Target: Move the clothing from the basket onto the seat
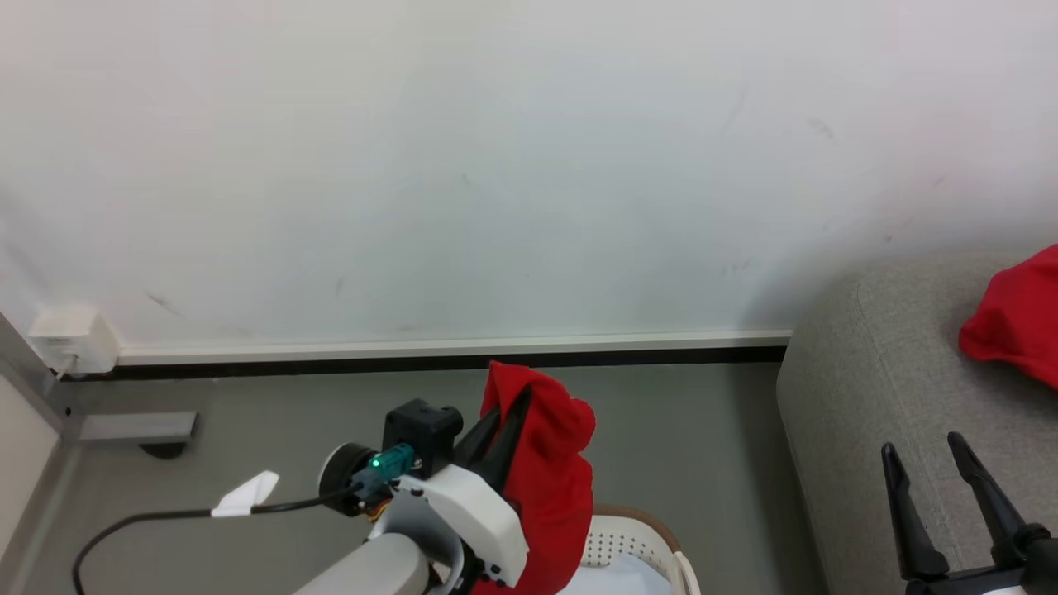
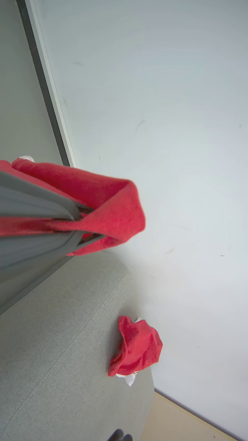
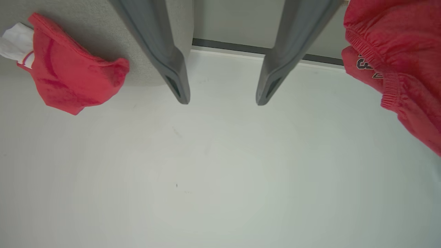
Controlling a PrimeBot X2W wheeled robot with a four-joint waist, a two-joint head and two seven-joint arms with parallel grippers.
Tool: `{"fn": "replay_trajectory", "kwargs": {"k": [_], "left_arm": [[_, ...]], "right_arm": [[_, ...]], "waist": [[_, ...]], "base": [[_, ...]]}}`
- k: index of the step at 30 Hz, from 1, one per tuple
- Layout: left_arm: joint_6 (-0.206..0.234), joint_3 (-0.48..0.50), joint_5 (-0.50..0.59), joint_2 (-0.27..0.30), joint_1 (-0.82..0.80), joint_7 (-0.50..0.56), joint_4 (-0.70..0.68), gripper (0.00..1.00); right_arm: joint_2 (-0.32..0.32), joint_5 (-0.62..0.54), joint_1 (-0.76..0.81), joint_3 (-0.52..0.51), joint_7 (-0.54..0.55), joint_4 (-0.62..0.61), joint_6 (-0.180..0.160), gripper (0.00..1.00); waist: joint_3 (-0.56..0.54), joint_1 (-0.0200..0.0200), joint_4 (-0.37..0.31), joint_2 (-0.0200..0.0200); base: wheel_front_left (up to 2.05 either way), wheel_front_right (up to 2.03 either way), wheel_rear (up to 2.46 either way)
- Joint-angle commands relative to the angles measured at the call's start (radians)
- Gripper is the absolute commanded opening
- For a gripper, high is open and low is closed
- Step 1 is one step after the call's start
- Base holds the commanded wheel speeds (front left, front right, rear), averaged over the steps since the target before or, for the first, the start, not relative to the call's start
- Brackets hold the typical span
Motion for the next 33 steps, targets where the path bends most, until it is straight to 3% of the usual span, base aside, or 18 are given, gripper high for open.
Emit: {"fn": "replay_trajectory", "kwargs": {"k": [1,8,17,25,33], "left_arm": [[0.018,0.004,0.004,0.028,0.022,0.014,-0.043,0.0],[0.063,0.008,0.009,0.087,0.036,0.07,-0.195,0.0],[0.06,-0.031,0.025,0.101,0.012,0.129,-0.306,0.0],[0.015,-0.078,0.03,0.076,-0.023,0.167,-0.316,0.0],[-0.052,-0.131,0.021,0.035,-0.059,0.198,-0.303,0.0]], "right_arm": [[-0.012,0.021,0.015,0.02,0.001,0.005,-0.003,1.0],[-0.061,0.093,-0.008,0.17,0.001,-0.004,-0.003,1.0],[-0.215,0.203,-0.192,0.551,0.008,-0.035,-0.003,1.0],[-0.321,0.291,-0.411,0.811,0.044,-0.043,-0.003,1.0],[-0.367,0.425,-0.576,1.041,0.095,-0.037,-0.003,1.0]], "waist": [[-0.022,0.0004,0.002,-0.0001],[-0.035,0.0004,0.006,-0.0001],[-0.026,0.0004,0.005,-0.0001],[-0.027,0.0004,0.017,-0.0001],[-0.025,0.0004,0.024,-0.0001]], "base": [[0.0,0.0,0.0],[0.0,0.0,0.0],[0.0,0.0,0.0],[0.0,0.0,0.0],[0.0,0.0,0.0]]}}
